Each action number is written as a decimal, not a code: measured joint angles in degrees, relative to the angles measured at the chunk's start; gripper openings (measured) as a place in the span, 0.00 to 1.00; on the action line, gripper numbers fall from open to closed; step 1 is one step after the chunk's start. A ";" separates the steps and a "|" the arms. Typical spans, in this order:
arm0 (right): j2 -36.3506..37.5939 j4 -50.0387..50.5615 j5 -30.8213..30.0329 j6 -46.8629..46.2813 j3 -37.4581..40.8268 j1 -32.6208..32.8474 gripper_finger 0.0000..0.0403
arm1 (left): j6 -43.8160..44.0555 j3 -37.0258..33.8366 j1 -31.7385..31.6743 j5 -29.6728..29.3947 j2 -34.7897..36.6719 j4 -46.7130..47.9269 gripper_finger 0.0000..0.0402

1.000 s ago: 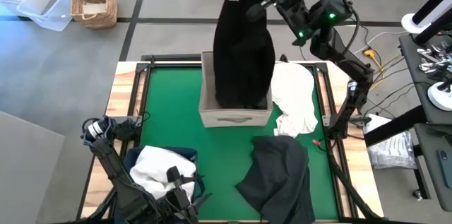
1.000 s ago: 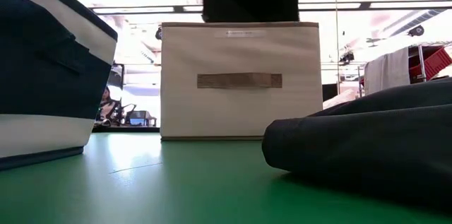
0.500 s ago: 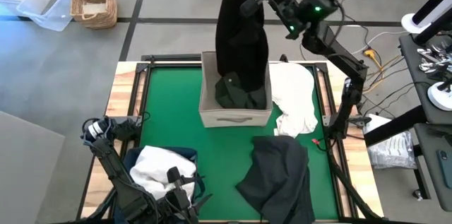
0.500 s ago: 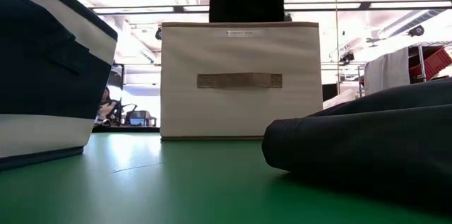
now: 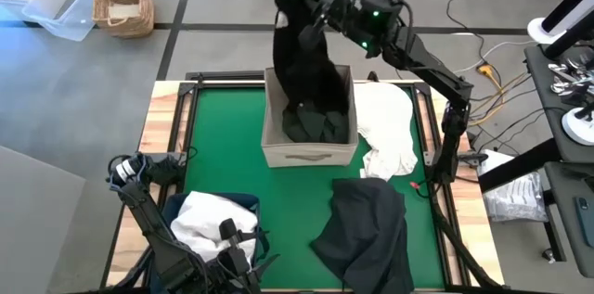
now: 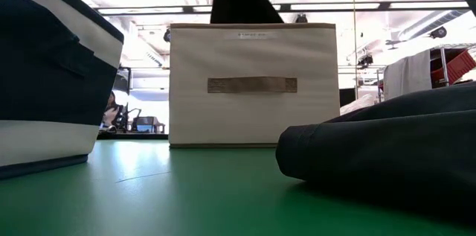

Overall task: Sort clothes
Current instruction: Put the black shirt into the brown laundry bin, then put the white dress into the blue laundry bin

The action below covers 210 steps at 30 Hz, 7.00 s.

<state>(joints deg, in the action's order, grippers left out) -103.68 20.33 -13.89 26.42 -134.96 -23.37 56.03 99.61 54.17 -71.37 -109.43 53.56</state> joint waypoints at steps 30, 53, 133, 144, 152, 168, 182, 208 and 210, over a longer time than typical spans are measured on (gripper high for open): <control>-0.04 40.27 8.39 -10.32 2.18 -0.03 0.04 | 0.22 0.00 -0.44 -2.82 -0.04 -0.22 0.63; -0.07 40.00 8.32 -9.73 4.52 -0.05 0.04 | 0.23 0.00 -0.44 -2.82 -0.04 -0.24 0.63; -0.04 44.82 13.87 -9.26 4.05 -0.18 0.63 | -33.05 0.00 -11.00 -12.86 0.26 1.86 0.63; 0.04 48.40 13.94 -13.68 1.31 -0.12 0.63 | -31.04 0.00 -11.21 -11.91 0.26 1.75 0.63; 0.92 54.87 13.96 -13.47 1.33 1.09 0.39 | -28.44 0.00 -11.21 -9.25 0.26 1.70 0.63; 10.21 62.53 13.94 -18.05 2.22 14.03 0.03 | -24.88 0.00 -11.31 -4.07 -0.03 0.47 0.63; 14.75 61.99 6.31 -25.71 9.65 35.02 0.03 | -25.03 0.00 -11.32 -4.04 -0.15 -0.94 0.63; 35.51 40.91 3.24 -39.24 55.13 52.60 0.03 | -24.90 0.00 -11.60 -4.04 -0.20 -1.81 0.63; 36.57 40.54 3.21 -39.52 56.45 52.75 0.03 | -24.87 0.00 -11.66 -4.04 -0.20 -1.87 0.63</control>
<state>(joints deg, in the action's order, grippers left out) -67.11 60.87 -10.68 -13.10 -78.51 29.38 31.16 99.61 42.51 -75.42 -109.62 51.69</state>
